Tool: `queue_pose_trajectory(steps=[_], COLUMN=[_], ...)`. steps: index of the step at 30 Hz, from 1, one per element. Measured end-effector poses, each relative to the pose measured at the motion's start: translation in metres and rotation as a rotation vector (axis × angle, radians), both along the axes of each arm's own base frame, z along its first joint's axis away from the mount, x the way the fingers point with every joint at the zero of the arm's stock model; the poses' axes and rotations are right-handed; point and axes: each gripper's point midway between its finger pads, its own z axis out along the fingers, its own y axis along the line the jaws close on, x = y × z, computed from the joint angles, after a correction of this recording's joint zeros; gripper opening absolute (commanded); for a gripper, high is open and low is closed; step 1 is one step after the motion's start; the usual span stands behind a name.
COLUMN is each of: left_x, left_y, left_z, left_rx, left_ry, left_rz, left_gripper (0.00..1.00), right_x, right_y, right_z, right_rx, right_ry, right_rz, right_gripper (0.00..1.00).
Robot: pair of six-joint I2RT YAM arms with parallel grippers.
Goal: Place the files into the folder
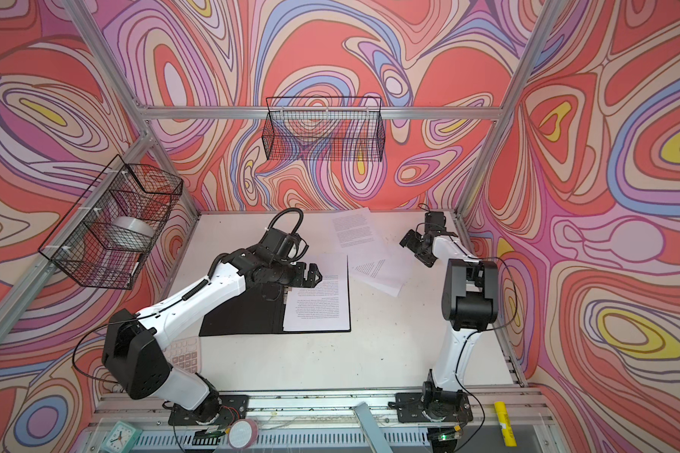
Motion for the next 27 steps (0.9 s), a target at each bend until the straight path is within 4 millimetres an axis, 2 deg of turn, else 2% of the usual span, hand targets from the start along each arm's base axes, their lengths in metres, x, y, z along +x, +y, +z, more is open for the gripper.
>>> queue_pose_trajectory(steps=[7,9,15,17,21,24,27], left_x=[-0.033,-0.037,-0.033,-0.032,-0.028,-0.024,-0.023], left_y=[0.023,0.03,0.045,0.045,0.041,0.032,0.017], left_z=[0.001,0.007,0.02,0.024,0.038,0.043,0.037], left_rx=[-0.033,-0.038,-0.029,-0.025,-0.032,-0.045,-0.067], left_ry=[-0.009,-0.031,-0.086,-0.088,-0.115,-0.116,-0.072], left_rz=[0.032,0.051,0.134,0.136,0.112,0.076,0.02], left_gripper=[1.0,1.0,1.0,1.0,1.0,0.99,0.96], right_x=[0.03,0.04,0.03,0.013,-0.035,-0.069,-0.11], right_y=[0.008,0.01,0.014,0.016,0.028,0.047,0.071], right_z=[-0.028,-0.025,-0.031,-0.031,-0.033,-0.033,-0.032], right_rx=[0.034,0.046,0.064,0.07,0.098,0.109,0.152], right_ry=[0.02,0.0,0.026,0.037,0.084,0.106,0.131], right_rz=[0.059,0.072,0.077,0.074,0.084,0.113,0.152], right_gripper=[0.96,0.95,0.93,0.93,0.92,0.92,0.92])
